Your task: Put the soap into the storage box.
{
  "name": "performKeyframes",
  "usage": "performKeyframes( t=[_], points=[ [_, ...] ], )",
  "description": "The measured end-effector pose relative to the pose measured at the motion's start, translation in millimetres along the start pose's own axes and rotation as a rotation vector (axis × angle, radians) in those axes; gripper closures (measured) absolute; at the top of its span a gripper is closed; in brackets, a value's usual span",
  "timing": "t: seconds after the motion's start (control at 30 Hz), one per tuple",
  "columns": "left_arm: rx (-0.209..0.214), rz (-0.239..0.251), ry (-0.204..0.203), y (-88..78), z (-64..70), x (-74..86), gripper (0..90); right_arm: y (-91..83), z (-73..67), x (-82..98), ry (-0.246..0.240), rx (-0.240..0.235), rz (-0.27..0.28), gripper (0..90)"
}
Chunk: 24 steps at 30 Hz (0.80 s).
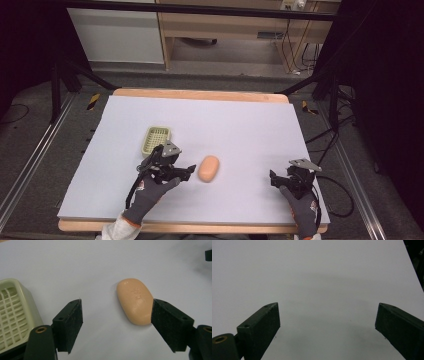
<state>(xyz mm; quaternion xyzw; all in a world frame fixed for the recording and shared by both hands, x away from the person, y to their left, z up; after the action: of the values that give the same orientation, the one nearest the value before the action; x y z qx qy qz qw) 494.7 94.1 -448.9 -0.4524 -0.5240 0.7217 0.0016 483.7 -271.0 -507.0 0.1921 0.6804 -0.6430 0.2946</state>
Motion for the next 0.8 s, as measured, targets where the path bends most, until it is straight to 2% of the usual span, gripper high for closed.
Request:
performKeyframes(
  t=[0.43,0.8],
  points=[
    [0.02,-0.007,0.018,14.0,10.7,-13.3,24.0,0.1,0.1,-0.5,-0.003,-0.005,0.001,6.2],
    [0.016,-0.047,0.041,29.6,17.3,-19.2,23.4,0.6,-0.2,-0.6,-0.003,-0.007,-0.003,6.2]
  ],
)
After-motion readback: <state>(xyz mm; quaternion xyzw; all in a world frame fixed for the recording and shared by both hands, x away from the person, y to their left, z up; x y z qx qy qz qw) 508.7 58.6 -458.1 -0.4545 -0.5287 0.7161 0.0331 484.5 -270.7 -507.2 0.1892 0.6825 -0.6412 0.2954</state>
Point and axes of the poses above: each handheld gripper's, and its own axes: y roughly forward along the jaws, x roughly out of its underside, z roughly to its right, the point moved 5 cm from there along y, roughly forward along the jaws, and after that the axes turned 10 degrees about -z, right-handed, at the moved point
